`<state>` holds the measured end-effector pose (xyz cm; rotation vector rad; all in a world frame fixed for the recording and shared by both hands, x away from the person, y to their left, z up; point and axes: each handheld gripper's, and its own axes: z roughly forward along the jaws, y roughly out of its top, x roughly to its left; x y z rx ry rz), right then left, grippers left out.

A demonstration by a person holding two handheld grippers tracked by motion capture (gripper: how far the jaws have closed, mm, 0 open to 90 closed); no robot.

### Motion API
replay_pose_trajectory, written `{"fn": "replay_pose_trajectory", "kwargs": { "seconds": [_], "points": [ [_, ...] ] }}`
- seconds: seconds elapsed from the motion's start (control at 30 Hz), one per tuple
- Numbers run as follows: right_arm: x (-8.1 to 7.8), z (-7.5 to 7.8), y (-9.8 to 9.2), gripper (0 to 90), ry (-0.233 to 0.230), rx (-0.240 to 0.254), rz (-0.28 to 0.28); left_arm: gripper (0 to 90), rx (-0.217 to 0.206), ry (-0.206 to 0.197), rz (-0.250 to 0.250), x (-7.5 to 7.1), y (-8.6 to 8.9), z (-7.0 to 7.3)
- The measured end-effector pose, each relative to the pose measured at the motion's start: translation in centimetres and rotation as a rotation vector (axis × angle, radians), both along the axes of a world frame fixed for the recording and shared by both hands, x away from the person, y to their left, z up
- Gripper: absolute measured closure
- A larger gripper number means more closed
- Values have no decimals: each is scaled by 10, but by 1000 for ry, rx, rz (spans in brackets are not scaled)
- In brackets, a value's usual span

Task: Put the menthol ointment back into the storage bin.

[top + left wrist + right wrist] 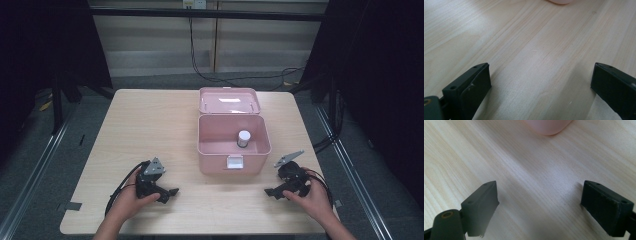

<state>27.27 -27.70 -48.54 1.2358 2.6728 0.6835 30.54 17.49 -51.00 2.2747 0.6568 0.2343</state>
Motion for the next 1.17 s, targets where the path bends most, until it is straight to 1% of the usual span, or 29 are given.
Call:
{"fn": "replay_pose_trajectory", "kwargs": {
  "seconds": [0.13,0.17,0.27,0.3,0.37,0.43,0.47,0.53,0.57,0.77,0.87,0.9,0.97,1.17],
  "points": [
    [-4,-3,1,104,-38,-5,16,21,1,1,1,0,0,0],
    [-5,-4,1,100,-57,-7,23,21,1,1,1,0,0,0],
    [-8,-6,0,91,-77,6,14,22,0,0,0,0,0,0],
    [-9,-7,-2,91,-97,16,14,21,0,0,0,0,0,0],
    [-11,-9,-4,91,-110,40,11,22,0,0,0,0,0,0],
    [-15,-12,-7,90,-152,68,8,22,0,0,0,0,0,0],
    [-17,-14,-8,90,-166,84,4,22,1,0,0,0,0,0],
    [-19,-15,-10,89,-186,101,1,22,1,0,1,0,0,0],
    [-19,-16,-11,87,-192,112,5,22,1,1,1,0,0,0],
    [-20,-19,-13,86,-223,137,8,21,0,0,0,0,0,0],
    [-22,-22,-15,86,-249,159,6,22,0,0,0,0,0,0],
    [-22,-24,-16,86,-265,172,10,21,1,0,0,0,0,0],
    [-23,-25,-17,86,-278,187,6,22,0,0,0,0,0,0],
    [-23,-26,-17,86,-279,187,7,22,0,0,0,0,0,0]
  ]
}}
